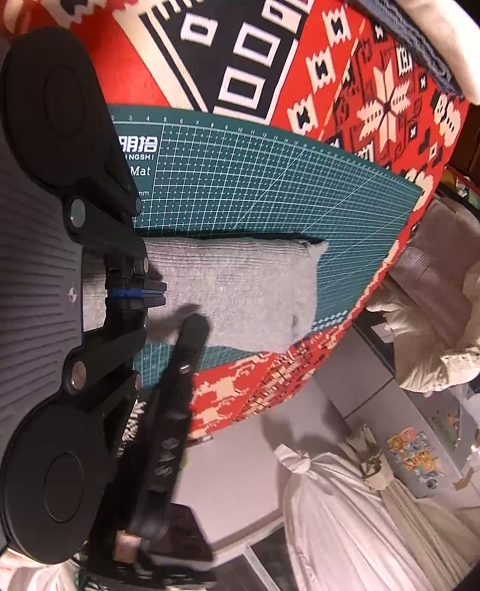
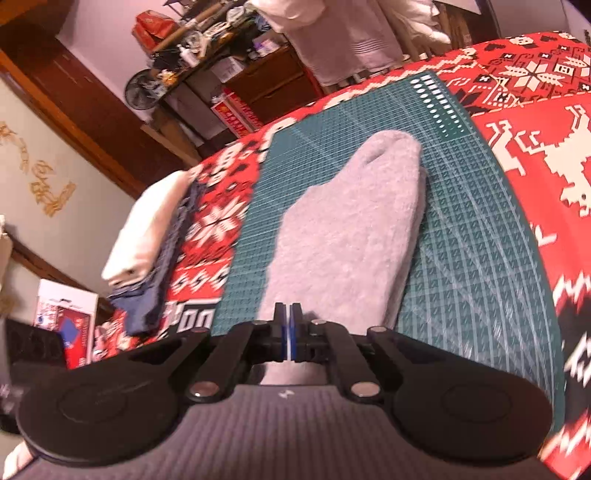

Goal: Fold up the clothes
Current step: 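Press both closed grippers along the narrow folded shirt, squaring its sides, then open both grippers and grasp the end of the grey shirt strip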

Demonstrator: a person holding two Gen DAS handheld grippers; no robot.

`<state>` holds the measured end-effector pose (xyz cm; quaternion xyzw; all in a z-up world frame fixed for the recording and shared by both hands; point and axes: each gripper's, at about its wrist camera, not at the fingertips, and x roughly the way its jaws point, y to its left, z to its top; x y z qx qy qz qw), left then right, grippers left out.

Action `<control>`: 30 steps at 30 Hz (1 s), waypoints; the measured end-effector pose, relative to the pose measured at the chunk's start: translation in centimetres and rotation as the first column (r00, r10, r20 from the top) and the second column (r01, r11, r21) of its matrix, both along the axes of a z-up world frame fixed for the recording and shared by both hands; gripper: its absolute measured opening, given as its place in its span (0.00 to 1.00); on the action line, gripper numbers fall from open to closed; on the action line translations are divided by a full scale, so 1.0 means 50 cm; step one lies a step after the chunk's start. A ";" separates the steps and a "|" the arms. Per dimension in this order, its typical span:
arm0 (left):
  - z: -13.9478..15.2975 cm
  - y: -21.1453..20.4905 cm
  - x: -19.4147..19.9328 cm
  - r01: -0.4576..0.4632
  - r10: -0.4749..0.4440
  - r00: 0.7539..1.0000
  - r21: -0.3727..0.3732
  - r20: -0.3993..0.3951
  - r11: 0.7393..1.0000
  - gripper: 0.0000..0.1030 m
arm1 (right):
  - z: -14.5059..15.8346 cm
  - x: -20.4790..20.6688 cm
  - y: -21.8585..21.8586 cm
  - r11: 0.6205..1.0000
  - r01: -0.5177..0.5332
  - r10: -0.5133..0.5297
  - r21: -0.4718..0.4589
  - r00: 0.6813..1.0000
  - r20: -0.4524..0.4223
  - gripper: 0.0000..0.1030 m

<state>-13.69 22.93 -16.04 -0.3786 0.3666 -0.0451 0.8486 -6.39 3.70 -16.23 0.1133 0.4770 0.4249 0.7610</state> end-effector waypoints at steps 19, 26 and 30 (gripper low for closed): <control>-0.028 -0.016 0.002 0.028 -0.024 0.997 0.052 -0.074 0.998 0.01 | -0.061 -0.053 -0.011 1.000 -0.016 0.014 -0.016 0.993 -0.118 0.00; 0.010 -0.005 0.003 0.013 -0.012 1.000 0.034 -0.028 0.999 0.00 | -0.019 -0.042 -0.028 0.999 0.007 -0.003 0.033 0.995 -0.105 0.02; 0.029 0.008 0.041 0.003 -0.003 1.000 0.024 0.000 1.000 0.00 | -0.003 0.004 -0.024 0.997 0.046 -0.040 0.054 0.994 -0.101 0.02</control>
